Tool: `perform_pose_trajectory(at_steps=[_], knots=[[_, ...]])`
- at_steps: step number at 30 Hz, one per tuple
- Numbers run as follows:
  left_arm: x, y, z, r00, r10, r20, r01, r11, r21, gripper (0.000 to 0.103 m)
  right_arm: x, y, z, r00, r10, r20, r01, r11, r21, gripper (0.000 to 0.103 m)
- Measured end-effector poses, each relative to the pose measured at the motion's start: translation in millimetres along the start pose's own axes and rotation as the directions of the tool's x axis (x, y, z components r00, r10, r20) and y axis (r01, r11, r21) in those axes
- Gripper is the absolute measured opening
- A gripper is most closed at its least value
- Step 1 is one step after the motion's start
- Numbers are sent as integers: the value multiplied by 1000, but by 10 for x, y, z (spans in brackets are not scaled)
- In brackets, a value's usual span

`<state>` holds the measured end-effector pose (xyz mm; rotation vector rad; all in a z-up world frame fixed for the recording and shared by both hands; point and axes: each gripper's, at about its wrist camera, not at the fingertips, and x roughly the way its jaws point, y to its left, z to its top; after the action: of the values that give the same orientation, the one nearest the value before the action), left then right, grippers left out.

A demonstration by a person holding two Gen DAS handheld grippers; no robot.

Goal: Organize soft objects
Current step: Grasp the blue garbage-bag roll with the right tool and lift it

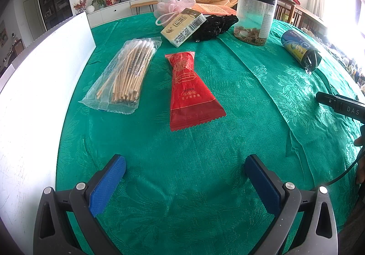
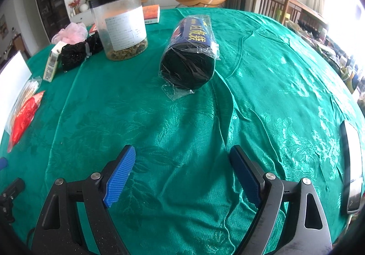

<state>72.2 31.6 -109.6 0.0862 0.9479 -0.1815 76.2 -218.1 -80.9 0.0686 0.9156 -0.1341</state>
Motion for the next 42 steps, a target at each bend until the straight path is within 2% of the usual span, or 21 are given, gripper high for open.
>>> perform_pose_trajectory(at_steps=[23,26,27,29,30,32,35,36,38,40,42], knots=[[3,-1,-2,1000,-1,-1,1,1000,0,103,-3,-3,-5,1000,0,1,0,1000,0,87],[-5,6,45,998,-27,-60,28,1000,9,103,-3,-2,-5,1000,0,1,0,1000,0,87],[-31,21,71,996,-57,-74,57,998,-4,102,-3,-1,-5,1000,1,1,-1,1000,0,87],[-123,40,161,992,-119,-49,118,993,-28,102,-4,-2,-6,1000,0,1,0,1000,0,87],[-154,34,235,992,-125,-32,124,992,-33,102,-4,-1,-6,1000,0,1,0,1000,0,87],[-138,-29,425,994,-104,-23,104,994,-19,102,-4,-4,-8,1000,0,1,0,1000,0,87],[127,-141,688,996,-23,-81,24,1000,11,101,-16,-14,-9,1000,12,3,-12,1000,4,87],[225,-151,733,995,-9,-100,10,1000,4,99,-47,-44,-1,999,48,7,-48,998,28,87],[394,-154,788,990,8,-140,-11,1000,-15,86,-206,-182,45,987,143,74,-150,984,101,86],[473,-157,812,989,15,-149,-20,999,-34,83,-340,-317,201,985,122,125,-143,975,170,86],[495,-177,840,989,22,-145,-27,999,-37,81,-318,-368,487,987,106,118,-126,976,176,86]])
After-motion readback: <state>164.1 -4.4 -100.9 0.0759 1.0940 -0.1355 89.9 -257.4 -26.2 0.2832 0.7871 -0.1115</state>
